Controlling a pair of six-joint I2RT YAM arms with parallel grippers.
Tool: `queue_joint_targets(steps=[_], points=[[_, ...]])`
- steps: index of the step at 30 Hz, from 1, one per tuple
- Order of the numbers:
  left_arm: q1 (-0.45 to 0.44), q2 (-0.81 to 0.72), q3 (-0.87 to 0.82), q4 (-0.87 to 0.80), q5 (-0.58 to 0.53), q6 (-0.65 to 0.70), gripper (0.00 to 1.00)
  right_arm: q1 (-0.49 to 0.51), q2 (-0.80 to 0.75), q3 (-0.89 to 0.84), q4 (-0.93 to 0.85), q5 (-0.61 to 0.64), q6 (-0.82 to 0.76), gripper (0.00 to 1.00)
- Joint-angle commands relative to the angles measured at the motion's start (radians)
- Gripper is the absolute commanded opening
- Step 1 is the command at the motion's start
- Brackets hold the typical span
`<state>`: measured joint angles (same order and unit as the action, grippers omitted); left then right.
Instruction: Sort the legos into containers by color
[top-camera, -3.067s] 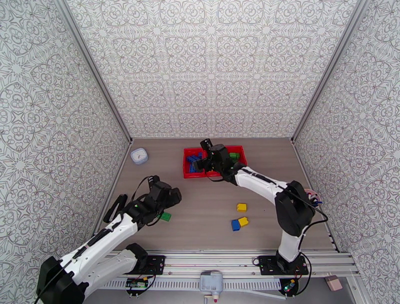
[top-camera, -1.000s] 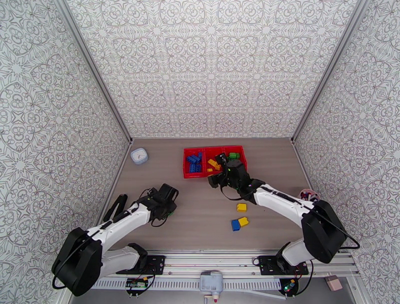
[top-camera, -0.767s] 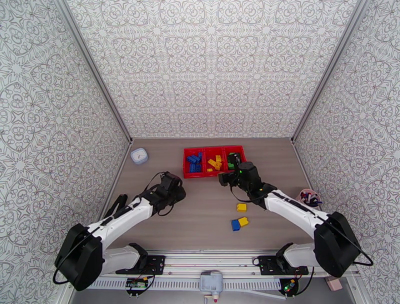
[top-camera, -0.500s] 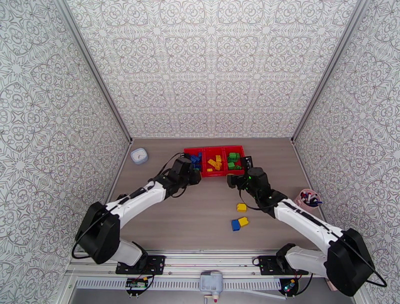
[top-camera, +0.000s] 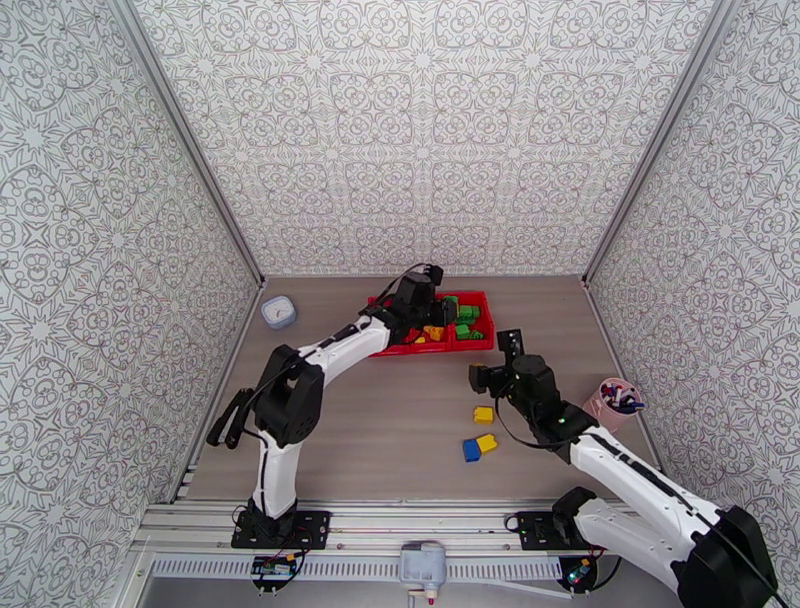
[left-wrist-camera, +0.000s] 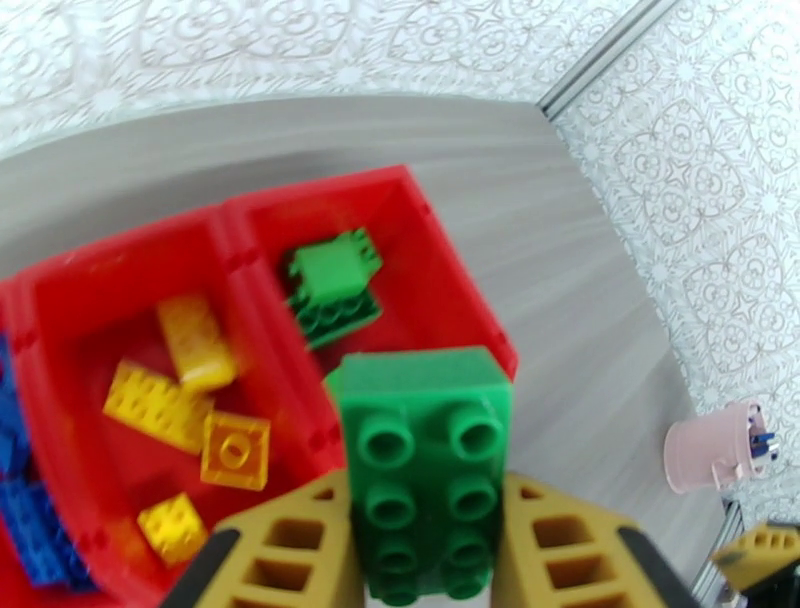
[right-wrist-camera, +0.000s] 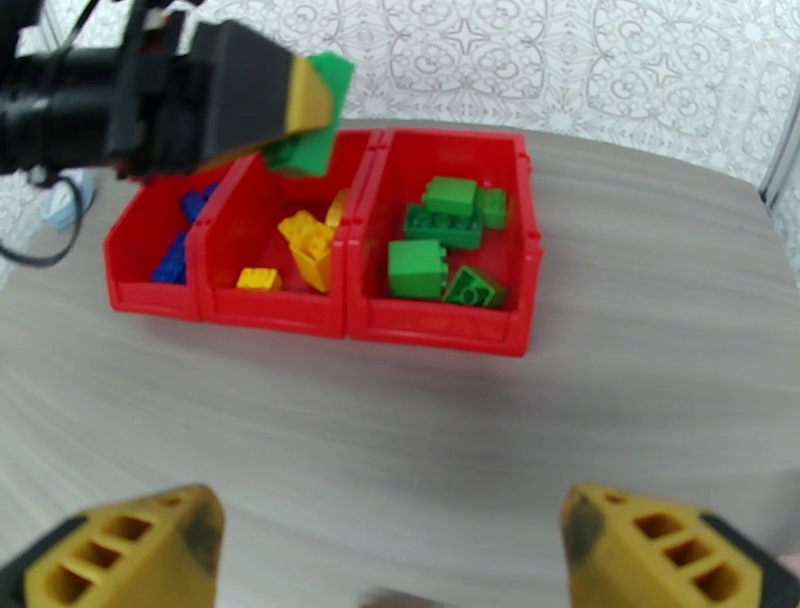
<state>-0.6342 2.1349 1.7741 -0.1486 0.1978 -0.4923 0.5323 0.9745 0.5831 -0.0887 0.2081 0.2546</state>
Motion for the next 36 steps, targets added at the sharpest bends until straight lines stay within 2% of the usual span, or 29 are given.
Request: queue_joint_targets(steps=[1, 5, 12, 15, 19, 25, 32, 36], points=[[-0.01, 0.085, 0.146, -0.062, 0.018, 0.015, 0.15, -0.006, -0.032, -0.013, -0.037, 0.03, -0.009, 0.92], [-0.012, 0.226, 0.296, -0.1, -0.02, 0.026, 0.15, -0.006, -0.048, -0.014, -0.048, 0.031, -0.02, 0.92], [-0.013, 0.362, 0.514, -0.174, -0.071, 0.07, 0.19, -0.006, -0.053, -0.012, -0.058, 0.01, -0.02, 0.92], [-0.009, 0.381, 0.555, -0.188, -0.06, 0.066, 0.28, -0.006, -0.056, -0.01, -0.066, -0.002, -0.02, 0.92], [-0.007, 0.355, 0.548, -0.208, -0.056, 0.068, 0.47, -0.007, -0.034, 0.006, -0.105, -0.007, -0.02, 0.93], [-0.006, 0.203, 0.373, -0.167, -0.058, 0.1, 0.67, -0.006, 0.032, 0.051, -0.185, -0.006, 0.013, 0.92], [-0.003, -0.075, 0.0, -0.017, -0.052, 0.146, 0.82, -0.007, 0.115, 0.093, -0.276, -0.015, 0.083, 0.92], [-0.002, -0.223, -0.192, 0.046, -0.016, 0.199, 0.86, -0.006, 0.168, 0.105, -0.318, -0.012, 0.155, 0.9]])
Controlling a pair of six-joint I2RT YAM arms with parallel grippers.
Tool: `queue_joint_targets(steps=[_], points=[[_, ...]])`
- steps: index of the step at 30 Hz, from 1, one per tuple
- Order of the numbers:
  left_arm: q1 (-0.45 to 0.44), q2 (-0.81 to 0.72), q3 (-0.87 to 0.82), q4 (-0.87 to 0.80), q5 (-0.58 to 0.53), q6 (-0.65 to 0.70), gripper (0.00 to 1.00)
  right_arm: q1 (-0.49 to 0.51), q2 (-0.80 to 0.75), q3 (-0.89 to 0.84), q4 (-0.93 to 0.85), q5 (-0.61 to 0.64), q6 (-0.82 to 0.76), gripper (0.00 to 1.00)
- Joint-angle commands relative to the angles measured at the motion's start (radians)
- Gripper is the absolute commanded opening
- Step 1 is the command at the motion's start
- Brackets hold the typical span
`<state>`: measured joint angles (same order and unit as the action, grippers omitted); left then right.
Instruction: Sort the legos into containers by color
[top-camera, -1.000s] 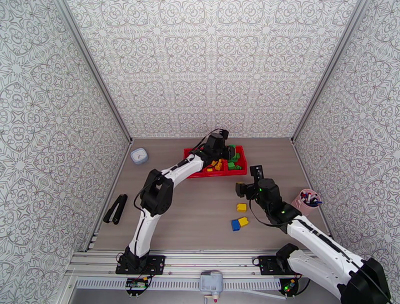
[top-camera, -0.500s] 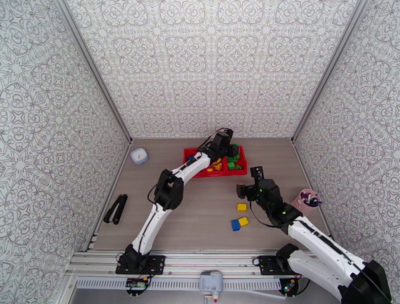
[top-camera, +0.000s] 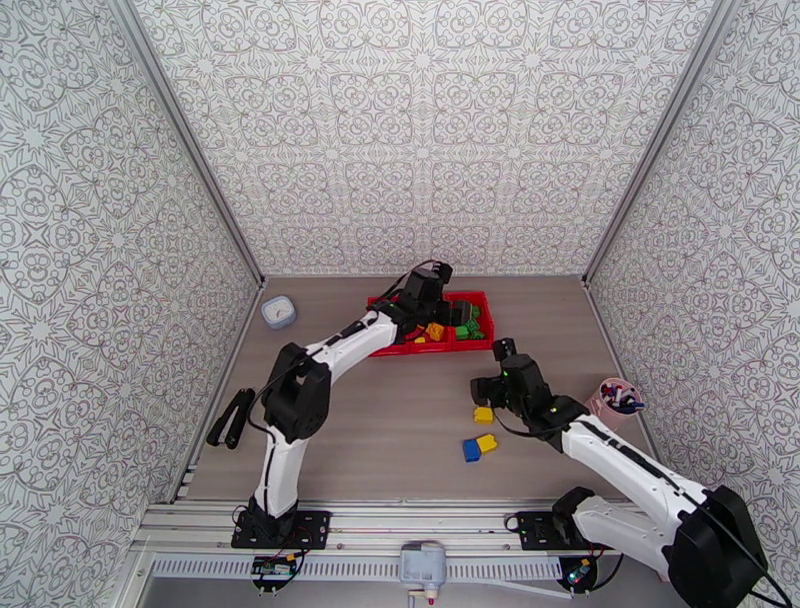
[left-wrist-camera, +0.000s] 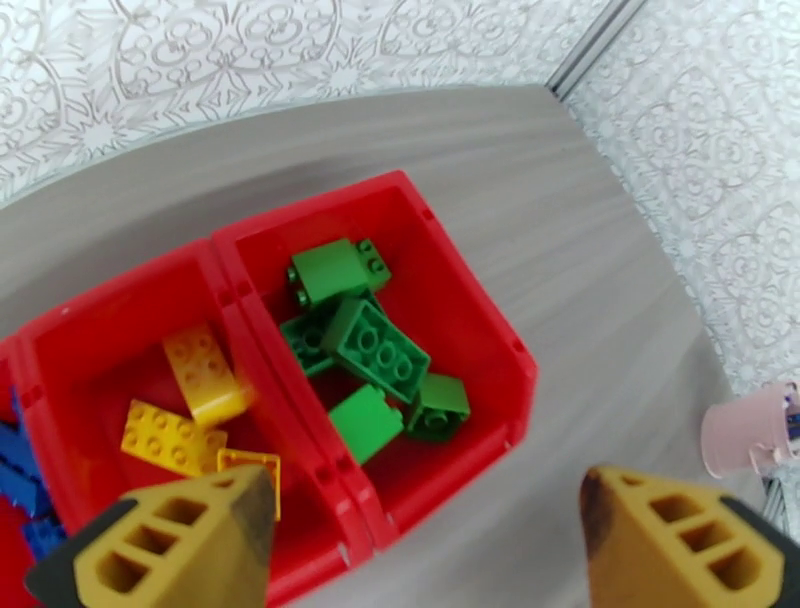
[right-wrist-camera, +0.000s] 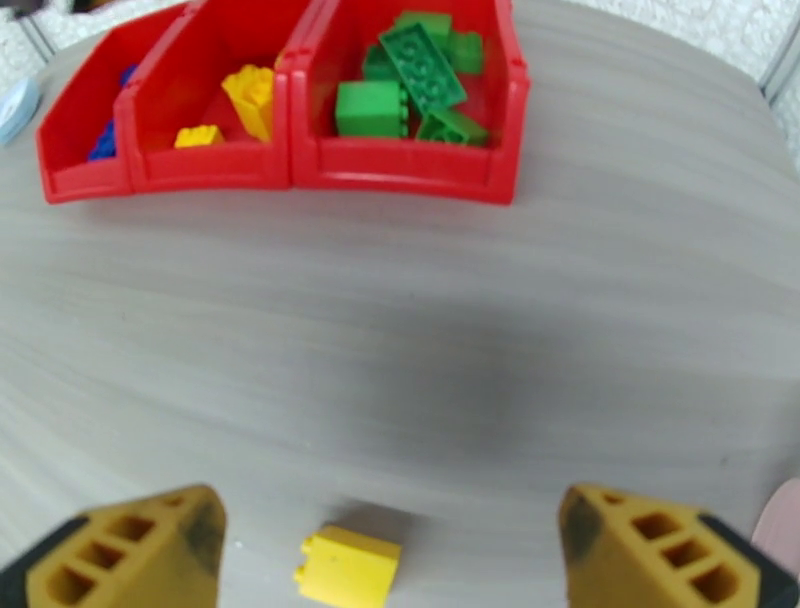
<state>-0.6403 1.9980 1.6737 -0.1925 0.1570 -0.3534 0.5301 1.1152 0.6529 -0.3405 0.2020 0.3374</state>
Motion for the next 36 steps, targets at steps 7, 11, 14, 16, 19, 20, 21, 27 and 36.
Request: queue_joint_targets(steps=[7, 11, 14, 16, 19, 20, 21, 27, 36], points=[[-0.028, -0.339, -0.379, 0.128, 0.053, 0.26, 1.0, 0.009, 0.131, 0.061, -0.125, -0.045, 0.186, 0.91], [-0.058, -0.457, -0.516, 0.119, 0.066, 0.399, 1.0, 0.037, 0.196, 0.076, -0.147, -0.044, 0.236, 0.91], [-0.058, -0.524, -0.604, 0.123, 0.144, 0.485, 1.0, 0.057, 0.253, 0.098, -0.164, -0.042, 0.261, 0.91], [-0.056, -0.558, -0.654, 0.123, 0.204, 0.546, 1.0, 0.069, 0.287, 0.113, -0.179, -0.029, 0.279, 0.91], [-0.055, -0.596, -0.711, 0.113, 0.278, 0.625, 1.0, 0.079, 0.332, 0.126, -0.179, -0.031, 0.29, 0.9], [-0.057, -0.605, -0.724, 0.108, 0.298, 0.644, 1.0, 0.081, 0.344, 0.129, -0.177, -0.032, 0.29, 0.89], [-0.056, -0.612, -0.733, 0.104, 0.311, 0.658, 1.0, 0.082, 0.353, 0.132, -0.176, -0.032, 0.291, 0.88], [-0.065, -0.624, -0.764, 0.101, 0.351, 0.691, 1.0, 0.084, 0.389, 0.14, -0.166, -0.033, 0.295, 0.77], [-0.068, -0.619, -0.769, 0.11, 0.357, 0.7, 1.0, 0.083, 0.396, 0.139, -0.171, -0.033, 0.307, 0.53]])
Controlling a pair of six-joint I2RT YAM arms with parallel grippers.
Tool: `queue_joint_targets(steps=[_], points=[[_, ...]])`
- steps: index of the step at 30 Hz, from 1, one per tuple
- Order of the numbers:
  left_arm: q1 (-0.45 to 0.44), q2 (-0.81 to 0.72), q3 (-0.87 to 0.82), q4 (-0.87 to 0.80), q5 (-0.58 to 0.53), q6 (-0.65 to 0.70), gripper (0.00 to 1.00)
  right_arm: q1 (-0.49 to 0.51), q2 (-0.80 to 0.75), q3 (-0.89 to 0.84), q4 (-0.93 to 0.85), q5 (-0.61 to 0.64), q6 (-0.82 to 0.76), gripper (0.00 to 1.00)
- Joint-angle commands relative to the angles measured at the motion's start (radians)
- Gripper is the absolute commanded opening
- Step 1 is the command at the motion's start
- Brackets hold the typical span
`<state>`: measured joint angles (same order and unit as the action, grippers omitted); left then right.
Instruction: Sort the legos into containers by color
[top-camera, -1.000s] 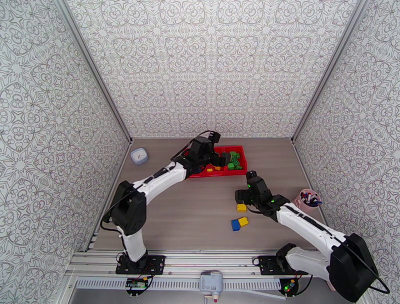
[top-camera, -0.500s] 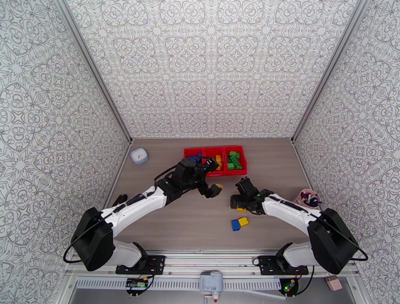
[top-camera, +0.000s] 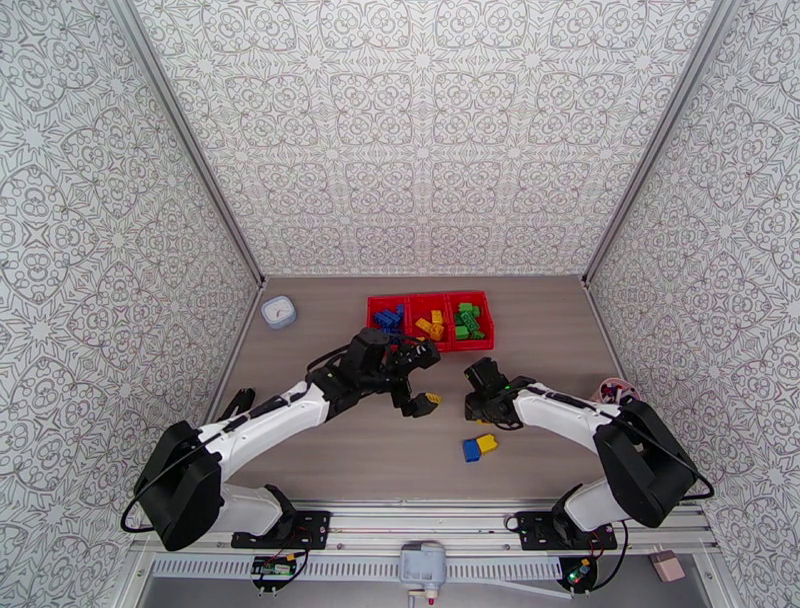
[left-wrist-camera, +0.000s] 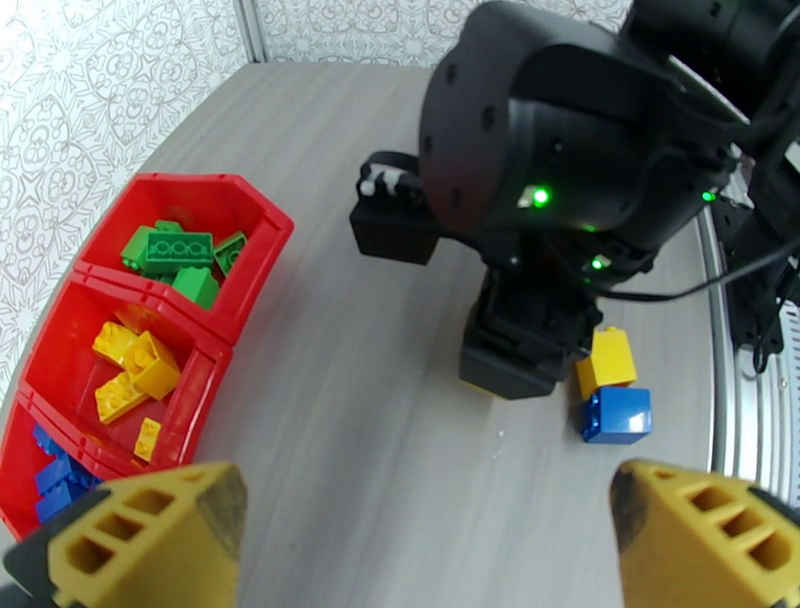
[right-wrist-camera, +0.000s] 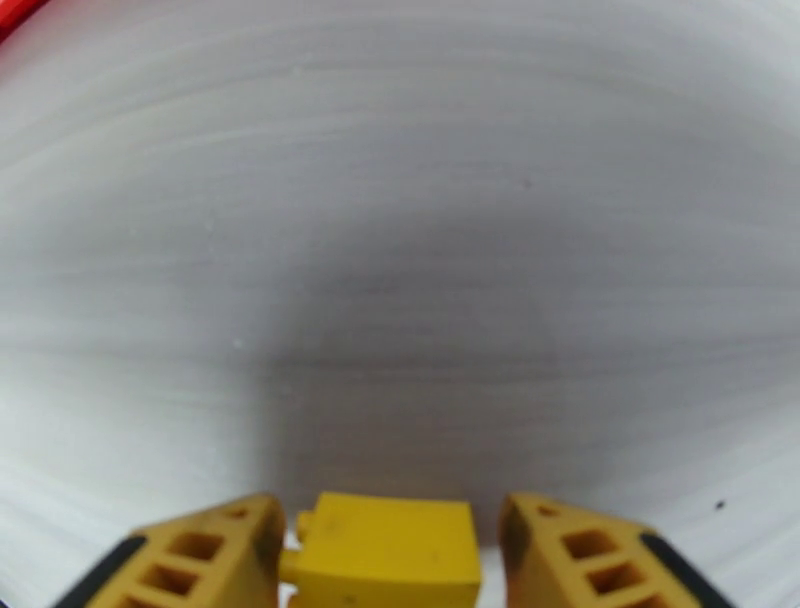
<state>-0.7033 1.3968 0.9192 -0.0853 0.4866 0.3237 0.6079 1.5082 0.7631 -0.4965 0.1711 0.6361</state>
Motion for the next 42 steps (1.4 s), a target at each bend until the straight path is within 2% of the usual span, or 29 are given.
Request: queue_joint_targets(steps=[1, 6, 11, 18, 29, 42], points=[[-0.005, -0.019, -0.016, 0.002, 0.027, 0.022, 1.0, 0.006, 0.003, 0.029, -0.016, -0.001, 0.01, 0.51], [-0.002, -0.031, -0.036, 0.02, 0.026, 0.011, 1.0, 0.006, -0.012, 0.036, -0.026, 0.004, 0.01, 0.42], [0.009, -0.074, -0.079, 0.055, 0.005, -0.022, 0.99, 0.006, -0.04, 0.065, -0.017, 0.004, -0.018, 0.42], [0.021, -0.193, -0.196, 0.116, -0.092, -0.107, 1.0, 0.008, -0.021, 0.16, 0.076, -0.004, -0.121, 0.43], [0.027, -0.388, -0.33, 0.124, -0.217, -0.164, 1.0, 0.001, 0.27, 0.576, 0.079, 0.003, -0.309, 0.43], [0.025, -0.413, -0.358, 0.13, -0.231, -0.182, 1.0, -0.049, 0.649, 1.057, 0.014, -0.005, -0.4, 0.42]])
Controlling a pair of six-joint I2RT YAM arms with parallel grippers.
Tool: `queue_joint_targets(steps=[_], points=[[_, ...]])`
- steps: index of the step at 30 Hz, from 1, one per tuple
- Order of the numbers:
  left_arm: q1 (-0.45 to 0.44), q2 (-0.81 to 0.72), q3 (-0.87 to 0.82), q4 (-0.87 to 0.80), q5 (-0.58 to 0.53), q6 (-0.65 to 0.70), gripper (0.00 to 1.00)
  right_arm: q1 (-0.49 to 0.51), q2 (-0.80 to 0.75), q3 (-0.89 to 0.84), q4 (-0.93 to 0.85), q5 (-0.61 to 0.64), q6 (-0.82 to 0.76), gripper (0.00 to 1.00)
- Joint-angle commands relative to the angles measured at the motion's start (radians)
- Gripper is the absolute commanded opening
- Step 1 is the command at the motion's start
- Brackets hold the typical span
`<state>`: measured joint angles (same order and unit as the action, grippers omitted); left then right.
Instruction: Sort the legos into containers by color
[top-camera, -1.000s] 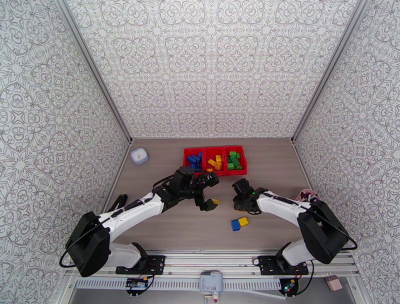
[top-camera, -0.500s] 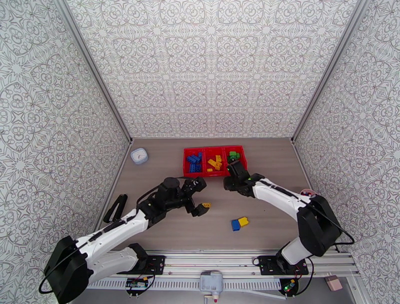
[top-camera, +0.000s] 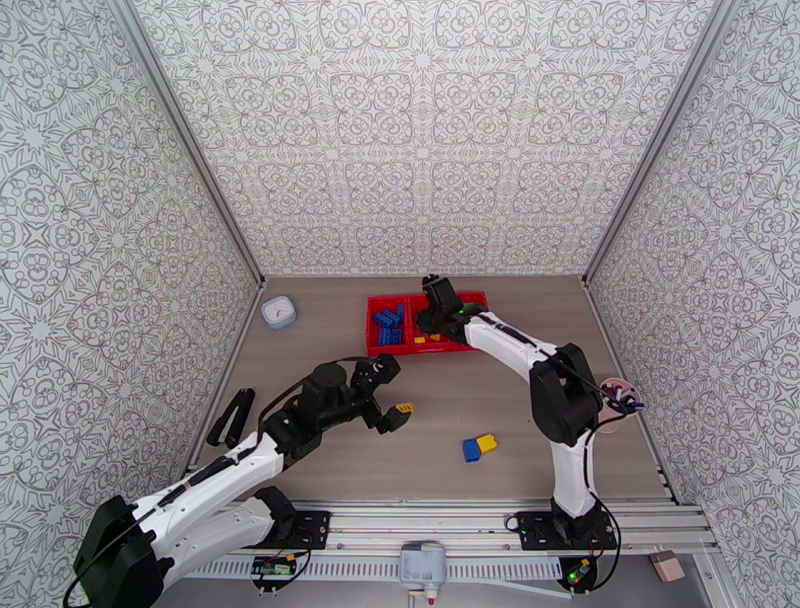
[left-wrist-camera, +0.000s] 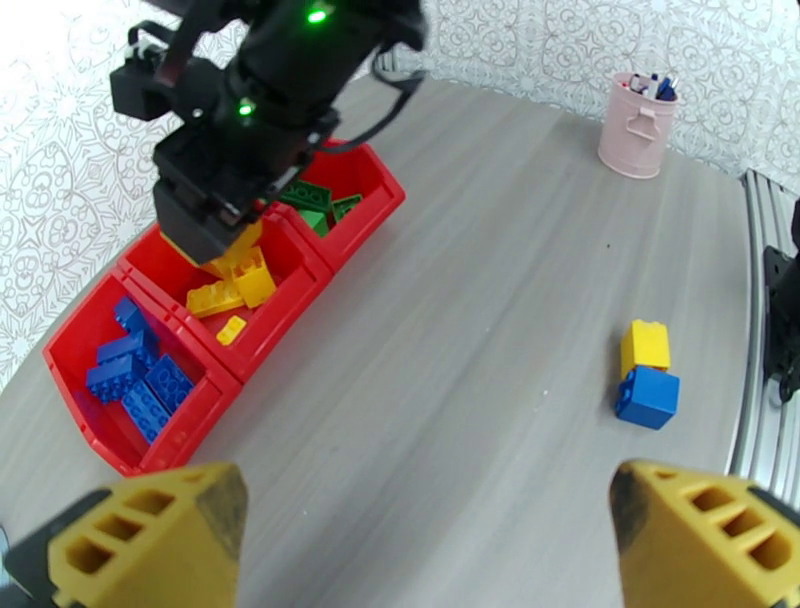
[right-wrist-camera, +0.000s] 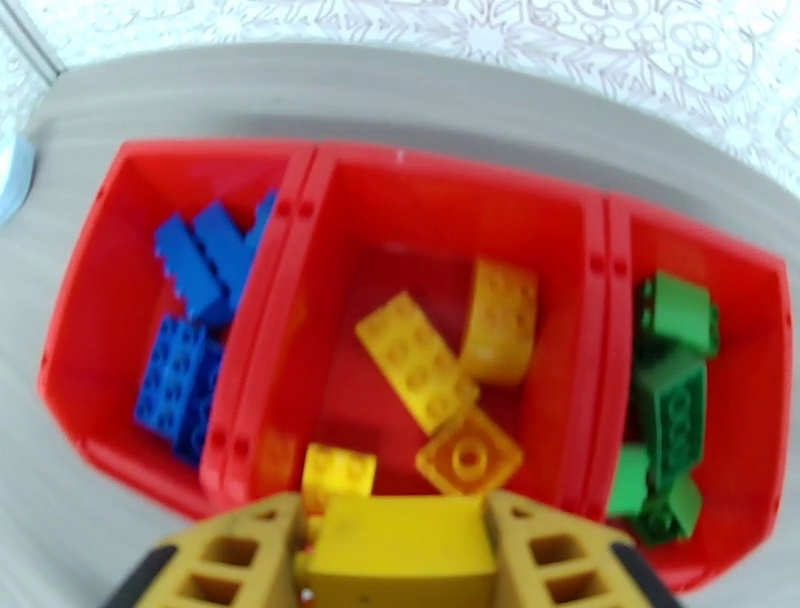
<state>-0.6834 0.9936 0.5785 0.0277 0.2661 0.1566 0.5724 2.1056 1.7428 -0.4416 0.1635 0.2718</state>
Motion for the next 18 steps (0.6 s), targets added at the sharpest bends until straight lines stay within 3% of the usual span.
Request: queue_joint_targets(steps=[1, 7, 10, 14, 18], points=[[0.005, -0.008, -0.018, 0.017, -0.01, -0.013, 1.0, -0.016, 0.076, 0.11, -0.049, 0.004, -0.043, 0.43], [0.004, -0.006, -0.011, 0.006, -0.006, -0.004, 1.0, -0.032, 0.164, 0.255, -0.092, 0.01, -0.081, 0.49], [0.004, -0.006, -0.01, 0.006, -0.002, 0.0, 1.0, -0.034, 0.143, 0.256, -0.093, 0.005, -0.087, 0.63], [0.005, 0.003, -0.002, 0.0, 0.029, 0.015, 1.0, -0.034, 0.06, 0.167, -0.071, -0.01, -0.08, 0.73], [0.006, 0.015, 0.004, -0.005, 0.066, 0.027, 1.0, -0.034, -0.08, -0.032, -0.009, -0.036, -0.058, 0.78]])
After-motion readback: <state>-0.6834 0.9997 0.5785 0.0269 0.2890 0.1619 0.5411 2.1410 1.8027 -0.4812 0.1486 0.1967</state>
